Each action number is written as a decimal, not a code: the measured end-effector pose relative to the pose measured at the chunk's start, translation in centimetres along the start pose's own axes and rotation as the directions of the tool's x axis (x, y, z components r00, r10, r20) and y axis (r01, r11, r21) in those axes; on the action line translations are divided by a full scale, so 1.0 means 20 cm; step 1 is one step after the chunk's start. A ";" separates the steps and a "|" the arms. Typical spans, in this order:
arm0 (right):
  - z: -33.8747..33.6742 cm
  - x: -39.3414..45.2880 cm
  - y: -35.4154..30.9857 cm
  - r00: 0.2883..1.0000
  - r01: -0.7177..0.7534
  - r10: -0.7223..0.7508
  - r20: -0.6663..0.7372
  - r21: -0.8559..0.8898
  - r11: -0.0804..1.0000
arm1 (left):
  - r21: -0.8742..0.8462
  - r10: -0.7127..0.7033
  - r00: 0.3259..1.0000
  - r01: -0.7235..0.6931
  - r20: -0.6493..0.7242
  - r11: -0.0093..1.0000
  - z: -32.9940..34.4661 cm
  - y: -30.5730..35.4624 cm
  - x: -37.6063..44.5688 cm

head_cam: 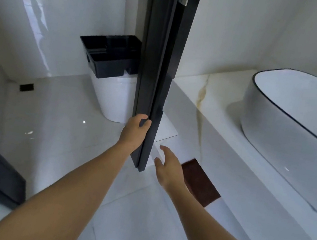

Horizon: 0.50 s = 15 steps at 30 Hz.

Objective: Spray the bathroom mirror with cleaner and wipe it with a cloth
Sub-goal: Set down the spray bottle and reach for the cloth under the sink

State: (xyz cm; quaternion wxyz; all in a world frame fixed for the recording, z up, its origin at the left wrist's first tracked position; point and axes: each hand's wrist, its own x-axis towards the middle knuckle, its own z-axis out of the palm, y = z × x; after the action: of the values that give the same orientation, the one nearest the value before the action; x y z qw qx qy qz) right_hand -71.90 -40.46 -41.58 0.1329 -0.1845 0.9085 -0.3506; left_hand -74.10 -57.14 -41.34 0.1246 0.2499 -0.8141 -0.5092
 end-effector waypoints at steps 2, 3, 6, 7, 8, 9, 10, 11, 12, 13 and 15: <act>0.14 0.07 0.20 0.999 -0.034 0.033 -0.009 -0.081 0.996 | -0.007 0.023 1.000 -0.023 0.018 1.000 0.15 -0.17 0.04; 0.20 0.10 0.32 0.999 -0.052 0.050 -0.020 -0.127 0.991 | -0.006 0.042 0.999 -0.042 0.033 0.999 0.24 -0.26 0.06; 0.34 0.17 0.67 0.989 -0.130 0.111 -0.097 -0.226 0.965 | 0.024 0.125 0.986 -0.128 0.108 0.991 0.51 -0.47 0.10; 0.37 0.19 0.78 0.983 -0.162 0.134 -0.124 -0.253 0.954 | 0.044 0.157 0.977 -0.165 0.147 0.985 0.61 -0.53 0.10; 0.38 0.19 0.89 0.976 -0.192 0.153 -0.154 -0.283 0.940 | 0.084 0.194 0.962 -0.214 0.194 0.973 0.70 -0.58 0.10; 0.39 0.20 0.99 0.968 -0.221 0.170 -0.184 -0.308 0.925 | 0.139 0.233 0.941 -0.272 0.246 0.952 0.78 -0.63 0.10; 0.38 0.20 1.09 0.959 -0.248 0.184 -0.214 -0.324 0.913 | 0.192 0.270 0.916 -0.334 0.296 0.923 0.87 -0.67 0.09; 0.37 0.20 1.18 0.949 -0.274 0.199 -0.244 -0.331 0.903 | 0.239 0.306 0.886 -0.400 0.347 0.885 0.95 -0.71 0.09; 0.37 0.20 1.27 0.940 -0.295 0.209 -0.272 -0.334 0.895 | 0.278 0.342 0.852 -0.467 0.397 0.839 1.03 -0.73 0.09; 0.35 0.19 1.34 0.932 -0.308 0.212 -0.293 -0.336 0.890 | 0.308 0.374 0.817 -0.528 0.438 0.792 1.10 -0.75 0.10; 0.33 0.18 1.47 0.925 -0.317 0.207 -0.318 -0.350 0.882 | 0.362 0.413 0.760 -0.618 0.501 0.698 1.23 -0.77 0.12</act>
State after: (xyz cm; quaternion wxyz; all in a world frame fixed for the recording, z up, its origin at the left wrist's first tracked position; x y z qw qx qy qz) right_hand -79.81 -25.84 -66.89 0.0140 -0.0321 0.9864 -0.1607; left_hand -83.10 -45.01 -66.21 0.0339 -0.0744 -0.9629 -0.2573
